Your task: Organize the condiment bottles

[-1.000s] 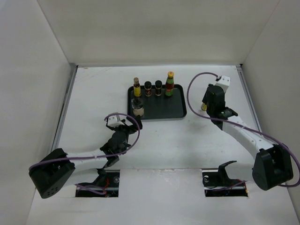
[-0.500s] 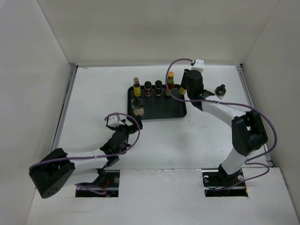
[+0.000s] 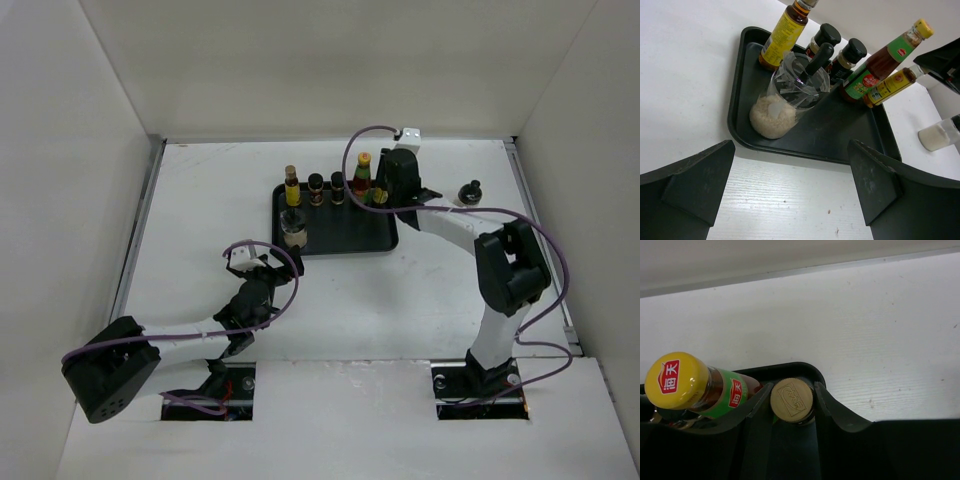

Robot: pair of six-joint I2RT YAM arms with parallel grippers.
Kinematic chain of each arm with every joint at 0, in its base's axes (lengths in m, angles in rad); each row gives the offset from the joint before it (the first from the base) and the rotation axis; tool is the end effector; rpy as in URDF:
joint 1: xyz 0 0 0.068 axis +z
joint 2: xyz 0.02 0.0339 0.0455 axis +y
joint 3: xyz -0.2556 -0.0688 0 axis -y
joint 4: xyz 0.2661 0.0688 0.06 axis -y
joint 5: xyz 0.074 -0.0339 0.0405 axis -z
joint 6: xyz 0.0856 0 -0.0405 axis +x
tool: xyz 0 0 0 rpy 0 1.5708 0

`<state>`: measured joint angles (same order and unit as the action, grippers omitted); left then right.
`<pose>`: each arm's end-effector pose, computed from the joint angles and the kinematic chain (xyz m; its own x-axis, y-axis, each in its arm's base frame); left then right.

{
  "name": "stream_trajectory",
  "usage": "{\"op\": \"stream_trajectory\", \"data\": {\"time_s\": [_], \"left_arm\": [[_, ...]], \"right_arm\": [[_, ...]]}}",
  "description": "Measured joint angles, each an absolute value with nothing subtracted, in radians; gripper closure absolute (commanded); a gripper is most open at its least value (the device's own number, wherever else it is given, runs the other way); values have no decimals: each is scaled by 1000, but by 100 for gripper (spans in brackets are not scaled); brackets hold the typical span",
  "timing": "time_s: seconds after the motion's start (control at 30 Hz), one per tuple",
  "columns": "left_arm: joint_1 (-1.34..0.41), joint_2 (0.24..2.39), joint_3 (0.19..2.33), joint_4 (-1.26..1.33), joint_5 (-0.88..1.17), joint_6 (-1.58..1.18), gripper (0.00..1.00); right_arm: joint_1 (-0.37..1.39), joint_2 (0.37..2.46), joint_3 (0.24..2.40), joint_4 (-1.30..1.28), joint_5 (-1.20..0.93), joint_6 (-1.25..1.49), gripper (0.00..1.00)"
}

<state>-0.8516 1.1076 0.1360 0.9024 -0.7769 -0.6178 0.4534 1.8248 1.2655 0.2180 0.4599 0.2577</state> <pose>0.2033 -0.1411 0.1469 -0.0810 -0.5345 -0.8413 0.0354 0.8420 -0.5383 0.4514 0.1777 0.2201 -0.2952 0.1102 -0.9491 0.0607 0.9935 0.0965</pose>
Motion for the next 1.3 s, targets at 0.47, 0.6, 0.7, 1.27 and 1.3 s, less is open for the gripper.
{"op": "stream_trajectory", "data": {"time_s": [0.47, 0.6, 0.7, 1.27, 1.3], "left_arm": [[-852, 1108, 136, 902, -776, -618, 0], [-852, 1108, 136, 902, -776, -618, 0], [-852, 1108, 136, 902, -776, -618, 0], [-852, 1107, 136, 902, -774, -618, 0], [-853, 1107, 136, 902, -774, -618, 0]], "right_arm": [[472, 1855, 1265, 270, 460, 258, 50], [485, 1852, 1265, 271, 464, 258, 47], [493, 1833, 1258, 264, 479, 259, 44], [212, 1304, 877, 209, 595, 329, 6], [179, 1304, 871, 204, 600, 331, 3]]}}
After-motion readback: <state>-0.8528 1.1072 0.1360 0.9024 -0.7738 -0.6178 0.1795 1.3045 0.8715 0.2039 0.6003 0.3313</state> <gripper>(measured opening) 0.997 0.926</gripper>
